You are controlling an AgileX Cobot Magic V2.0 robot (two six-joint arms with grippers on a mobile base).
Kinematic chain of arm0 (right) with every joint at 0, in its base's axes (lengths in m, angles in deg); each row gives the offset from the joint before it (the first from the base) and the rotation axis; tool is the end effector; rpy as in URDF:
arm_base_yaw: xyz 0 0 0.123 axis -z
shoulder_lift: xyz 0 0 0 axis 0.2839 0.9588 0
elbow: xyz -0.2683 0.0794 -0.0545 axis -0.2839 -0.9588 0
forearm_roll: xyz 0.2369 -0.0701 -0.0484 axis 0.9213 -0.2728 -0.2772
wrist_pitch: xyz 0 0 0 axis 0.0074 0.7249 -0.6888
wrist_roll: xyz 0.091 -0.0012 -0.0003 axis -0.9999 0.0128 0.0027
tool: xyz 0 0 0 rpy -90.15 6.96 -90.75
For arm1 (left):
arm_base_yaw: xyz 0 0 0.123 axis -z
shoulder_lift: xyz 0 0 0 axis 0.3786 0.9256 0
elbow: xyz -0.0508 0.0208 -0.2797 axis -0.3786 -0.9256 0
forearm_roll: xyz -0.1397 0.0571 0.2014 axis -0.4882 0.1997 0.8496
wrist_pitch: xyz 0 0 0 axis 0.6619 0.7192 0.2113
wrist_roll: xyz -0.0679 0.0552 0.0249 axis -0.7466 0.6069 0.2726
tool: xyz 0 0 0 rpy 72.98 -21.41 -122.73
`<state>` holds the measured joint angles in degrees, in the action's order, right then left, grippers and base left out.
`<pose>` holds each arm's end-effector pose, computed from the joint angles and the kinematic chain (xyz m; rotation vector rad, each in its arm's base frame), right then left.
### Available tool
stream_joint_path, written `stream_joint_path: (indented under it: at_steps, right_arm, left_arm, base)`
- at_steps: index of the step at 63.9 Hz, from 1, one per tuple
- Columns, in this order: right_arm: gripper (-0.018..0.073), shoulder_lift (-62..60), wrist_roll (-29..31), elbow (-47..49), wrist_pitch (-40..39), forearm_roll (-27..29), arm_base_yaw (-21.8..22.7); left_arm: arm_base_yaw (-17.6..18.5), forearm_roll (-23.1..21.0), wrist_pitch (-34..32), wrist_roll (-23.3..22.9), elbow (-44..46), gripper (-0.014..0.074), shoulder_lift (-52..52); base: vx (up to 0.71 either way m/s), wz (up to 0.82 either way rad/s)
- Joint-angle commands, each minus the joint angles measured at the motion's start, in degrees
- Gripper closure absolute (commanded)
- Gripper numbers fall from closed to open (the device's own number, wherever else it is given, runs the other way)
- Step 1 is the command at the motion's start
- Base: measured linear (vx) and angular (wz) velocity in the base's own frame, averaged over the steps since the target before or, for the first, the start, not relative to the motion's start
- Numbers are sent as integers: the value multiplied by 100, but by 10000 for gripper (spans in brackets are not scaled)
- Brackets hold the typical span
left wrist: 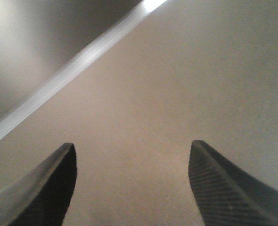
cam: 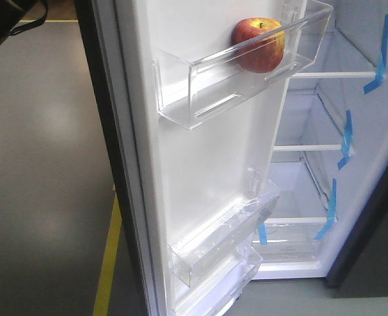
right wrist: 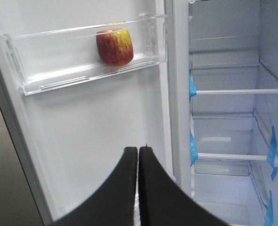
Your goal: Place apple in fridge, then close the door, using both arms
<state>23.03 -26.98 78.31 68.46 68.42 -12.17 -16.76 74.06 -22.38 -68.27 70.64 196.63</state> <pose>-0.0093 0.0261 0.3506 -0.1004 1.6514 0.2222 0.4162 -0.1046 0.4294 0.0799 1.1681 -1.8874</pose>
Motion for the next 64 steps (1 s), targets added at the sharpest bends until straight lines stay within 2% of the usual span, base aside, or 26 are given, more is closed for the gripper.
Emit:
stream_joint_path:
  at_steps: [1, 6, 13, 22, 27, 33, 46, 55, 64]
  right_arm:
    - [563, 107, 21, 104, -377, 79, 17]
    - [563, 107, 21, 104, -387, 78, 17]
    - [563, 107, 26, 104, -434, 78, 17]
    - [561, 107, 58, 104, -464, 78, 17]
    - [547, 107, 177, 104, -471, 78, 17]
    - [496, 107, 303, 104, -512, 99, 17]
    - [316, 462, 476, 104, -1053, 61, 17]
    - [162, 1340, 804, 182, -2175, 17, 17]
    - [97, 2637, 1082, 453, -3365, 6, 17]
  left_arm:
    - [290, -88, -823, -13, 183, 116, -311]
    - [540, -34, -1070, -13, 183, 116, -311]
    - [1079, 249, -1265, -13, 183, 121, -311]
    - [1754, 793, -1131, -13, 183, 150, -311]
    - [1936, 938, -920, -13, 183, 167, -311]
    - [1917, 939, -714, -9, 183, 171, -311]
    - [1392, 934, -338, -9, 183, 171, -311]
    - [953, 934, -288, -9, 183, 171, -311]
    - [652, 921, -385, -9, 183, 171, -311]
  base:
    - [0, 0]
    - [0, 0]
    - [0, 0]
    - [0, 0]
    - [0, 0]
    - [0, 0]
    - [0, 0]
    - [0, 0]
    - [0, 0]
